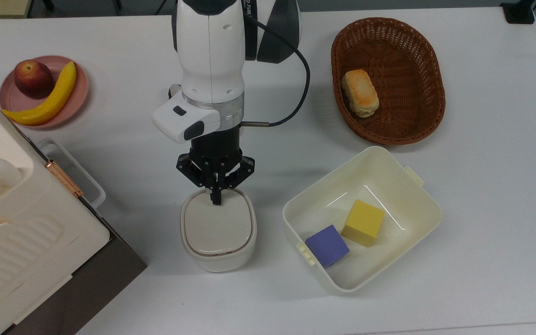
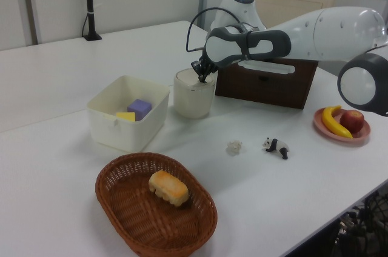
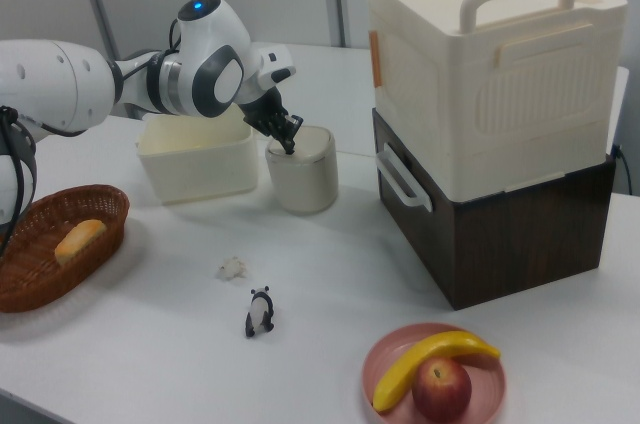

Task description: Open the trash can

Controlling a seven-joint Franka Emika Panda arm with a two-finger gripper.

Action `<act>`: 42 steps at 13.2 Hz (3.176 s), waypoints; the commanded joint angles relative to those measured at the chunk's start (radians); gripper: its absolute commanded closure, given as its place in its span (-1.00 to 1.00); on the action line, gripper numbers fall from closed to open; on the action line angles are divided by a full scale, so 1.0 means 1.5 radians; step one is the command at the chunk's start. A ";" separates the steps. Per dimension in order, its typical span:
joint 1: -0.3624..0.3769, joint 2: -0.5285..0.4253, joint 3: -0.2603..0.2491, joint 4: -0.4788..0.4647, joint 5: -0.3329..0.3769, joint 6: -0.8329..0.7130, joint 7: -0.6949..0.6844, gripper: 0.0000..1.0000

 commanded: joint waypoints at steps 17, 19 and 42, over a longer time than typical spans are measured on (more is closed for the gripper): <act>0.018 -0.111 -0.012 -0.070 -0.032 -0.050 0.020 1.00; 0.011 -0.166 -0.012 -0.070 -0.003 -0.147 0.018 0.93; -0.091 -0.342 0.002 -0.056 0.091 -0.490 0.001 -1.00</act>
